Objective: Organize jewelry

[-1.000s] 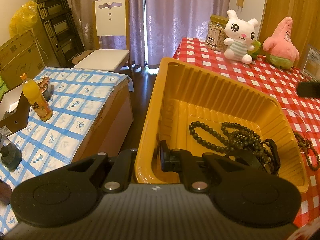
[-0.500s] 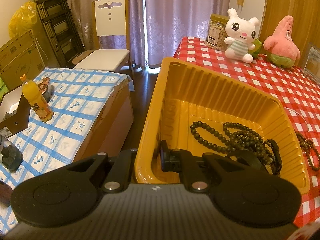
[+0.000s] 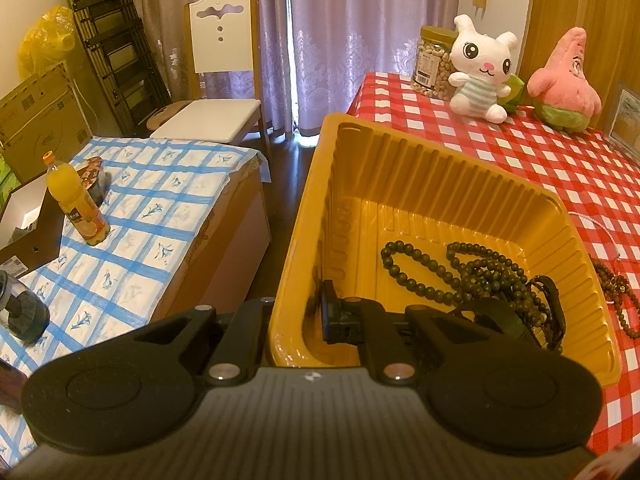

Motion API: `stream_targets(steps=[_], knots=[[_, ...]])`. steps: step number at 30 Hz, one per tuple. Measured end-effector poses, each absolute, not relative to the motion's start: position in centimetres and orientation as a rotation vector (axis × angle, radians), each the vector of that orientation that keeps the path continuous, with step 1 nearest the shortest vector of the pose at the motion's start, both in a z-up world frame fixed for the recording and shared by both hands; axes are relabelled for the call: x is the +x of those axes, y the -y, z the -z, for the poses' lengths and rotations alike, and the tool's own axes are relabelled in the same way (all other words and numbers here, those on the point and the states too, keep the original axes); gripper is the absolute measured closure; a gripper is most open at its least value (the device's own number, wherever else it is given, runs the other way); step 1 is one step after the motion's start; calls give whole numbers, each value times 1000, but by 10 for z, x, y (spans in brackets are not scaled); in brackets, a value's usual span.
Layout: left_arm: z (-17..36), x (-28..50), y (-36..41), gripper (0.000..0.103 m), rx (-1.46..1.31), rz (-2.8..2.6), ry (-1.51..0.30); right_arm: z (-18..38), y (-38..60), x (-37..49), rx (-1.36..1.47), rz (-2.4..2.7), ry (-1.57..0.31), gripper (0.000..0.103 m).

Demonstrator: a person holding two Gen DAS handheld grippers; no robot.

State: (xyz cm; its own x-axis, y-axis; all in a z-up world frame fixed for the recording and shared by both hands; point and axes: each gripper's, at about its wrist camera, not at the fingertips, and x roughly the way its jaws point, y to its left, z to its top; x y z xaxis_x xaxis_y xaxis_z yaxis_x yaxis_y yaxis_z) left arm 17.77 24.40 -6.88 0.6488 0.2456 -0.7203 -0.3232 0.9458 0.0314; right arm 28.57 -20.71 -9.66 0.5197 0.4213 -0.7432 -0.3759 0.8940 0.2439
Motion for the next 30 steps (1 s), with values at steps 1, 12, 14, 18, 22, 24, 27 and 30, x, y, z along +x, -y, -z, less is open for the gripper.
stream_targets(steps=[1, 12, 14, 18, 22, 24, 27, 30], knots=[[69, 177, -244, 94, -102, -326, -803, 98, 208, 288, 41, -479, -900, 66], [68, 173, -244, 94, -99, -338, -805, 120, 191, 320, -22, -523, -912, 66], [67, 173, -244, 94, -100, -342, -807, 123, 185, 324, -35, -536, -913, 66], [68, 174, -242, 94, -100, -347, -811, 126, 175, 329, -62, -559, -901, 66], [68, 175, -241, 93, -99, -348, -812, 130, 167, 334, -99, -570, -891, 68], [68, 174, -241, 93, -101, -350, -812, 132, 163, 336, -110, -577, -893, 73], [68, 174, -242, 93, -102, -352, -813, 137, 157, 338, -135, -585, -898, 79], [68, 173, -242, 93, -102, -353, -814, 140, 152, 338, -164, -578, -885, 82]])
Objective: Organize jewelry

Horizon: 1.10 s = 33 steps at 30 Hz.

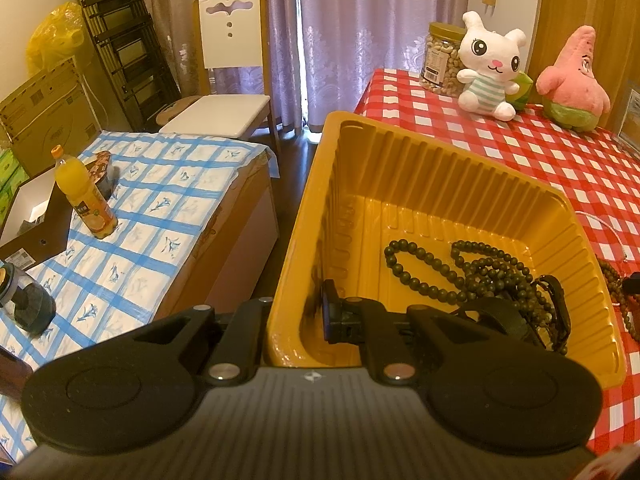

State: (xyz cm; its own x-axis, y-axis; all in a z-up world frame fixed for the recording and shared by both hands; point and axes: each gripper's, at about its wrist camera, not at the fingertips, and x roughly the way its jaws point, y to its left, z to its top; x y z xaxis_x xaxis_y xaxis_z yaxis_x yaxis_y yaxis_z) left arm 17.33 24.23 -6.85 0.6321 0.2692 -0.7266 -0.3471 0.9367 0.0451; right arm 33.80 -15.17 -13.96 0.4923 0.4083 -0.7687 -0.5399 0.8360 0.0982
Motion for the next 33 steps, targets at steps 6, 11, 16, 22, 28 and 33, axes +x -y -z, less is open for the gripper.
stream_targets(steps=[6, 11, 16, 22, 28, 33], knots=[[68, 174, -242, 93, -102, -353, -813, 146, 137, 332, -282, -550, -851, 87], [68, 174, -242, 93, -102, -352, -814, 146, 133, 324, -342, -543, -810, 98], [68, 174, -241, 93, -101, -351, -813, 143, 140, 323, -305, -535, -816, 98], [70, 175, -239, 93, -95, -349, -813, 115, 167, 318, -121, -519, -799, 98], [70, 175, -238, 94, -92, -347, -811, 77, 192, 309, 27, -506, -749, 98], [68, 175, -236, 94, -89, -346, -807, 49, 200, 300, 85, -523, -714, 98]])
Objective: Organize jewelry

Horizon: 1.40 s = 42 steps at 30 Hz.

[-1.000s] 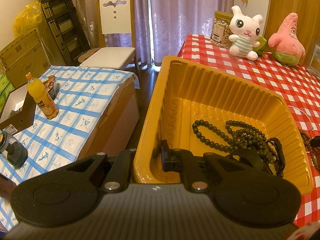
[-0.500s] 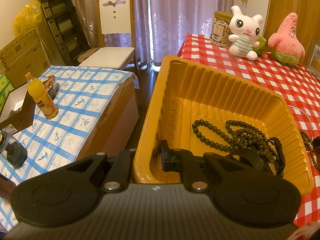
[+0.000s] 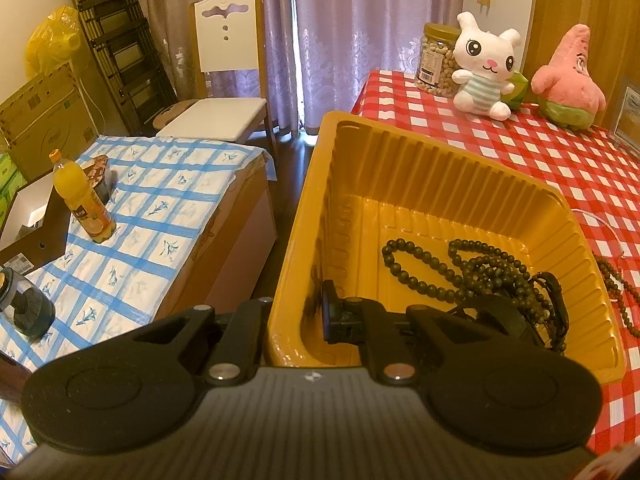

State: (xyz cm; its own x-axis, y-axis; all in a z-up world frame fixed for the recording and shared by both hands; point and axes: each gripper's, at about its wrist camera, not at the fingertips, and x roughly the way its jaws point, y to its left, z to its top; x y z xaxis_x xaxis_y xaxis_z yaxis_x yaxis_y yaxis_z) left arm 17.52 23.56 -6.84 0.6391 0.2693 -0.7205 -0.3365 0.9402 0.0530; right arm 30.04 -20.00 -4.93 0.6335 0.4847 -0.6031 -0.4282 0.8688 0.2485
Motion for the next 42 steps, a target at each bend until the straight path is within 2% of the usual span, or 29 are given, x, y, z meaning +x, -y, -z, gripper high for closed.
stream_targets(steps=[7, 16, 25, 37, 39, 42], knots=[[65, 174, -234, 94, -88, -343, -794, 26, 173, 285, 130, -642, -706, 98], [62, 172, -233, 94, -102, -333, -782, 17, 82, 273, 120, -890, -707, 98], [61, 170, -233, 95, -119, -325, -779, 37, 1, 273, 60, -991, -738, 98], [64, 173, -235, 95, -144, -329, -790, 54, -32, 290, 79, -1011, -759, 98], [64, 173, -236, 95, -145, -329, -791, 52, -31, 291, 82, -1005, -758, 95], [65, 175, -236, 95, -148, -331, -793, 51, -24, 291, 85, -990, -757, 85]])
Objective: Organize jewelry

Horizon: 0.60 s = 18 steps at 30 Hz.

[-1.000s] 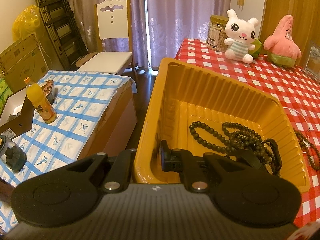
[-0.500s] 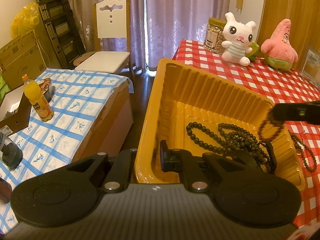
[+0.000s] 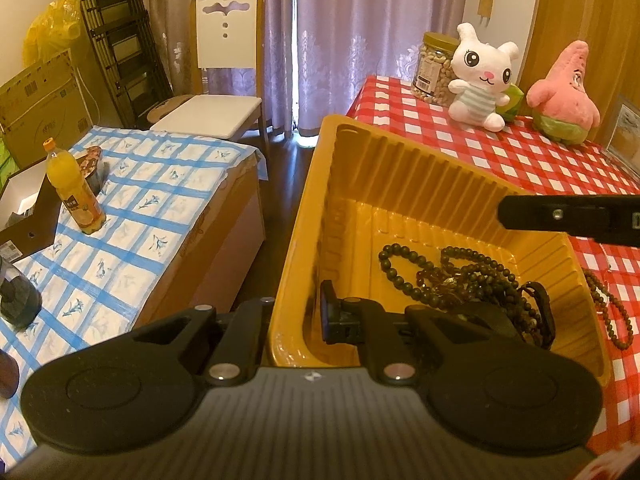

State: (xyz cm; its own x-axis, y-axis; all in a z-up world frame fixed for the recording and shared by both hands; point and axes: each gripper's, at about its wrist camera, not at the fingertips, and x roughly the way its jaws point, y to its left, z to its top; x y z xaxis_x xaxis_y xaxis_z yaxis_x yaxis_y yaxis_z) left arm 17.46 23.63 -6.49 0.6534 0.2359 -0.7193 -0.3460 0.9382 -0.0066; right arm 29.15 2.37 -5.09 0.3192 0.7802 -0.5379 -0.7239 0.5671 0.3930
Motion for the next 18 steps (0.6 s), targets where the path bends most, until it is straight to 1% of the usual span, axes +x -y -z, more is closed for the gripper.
stream_targets(steps=[2, 5, 18], knots=[[65, 175, -237, 95, -147, -333, -795, 49, -16, 291, 92, -974, -759, 74], [65, 177, -237, 95, -146, -335, -796, 50, 1, 289, 95, -936, -770, 68], [65, 183, -234, 94, -132, -361, -797, 79, 109, 275, 114, -684, -886, 63]])
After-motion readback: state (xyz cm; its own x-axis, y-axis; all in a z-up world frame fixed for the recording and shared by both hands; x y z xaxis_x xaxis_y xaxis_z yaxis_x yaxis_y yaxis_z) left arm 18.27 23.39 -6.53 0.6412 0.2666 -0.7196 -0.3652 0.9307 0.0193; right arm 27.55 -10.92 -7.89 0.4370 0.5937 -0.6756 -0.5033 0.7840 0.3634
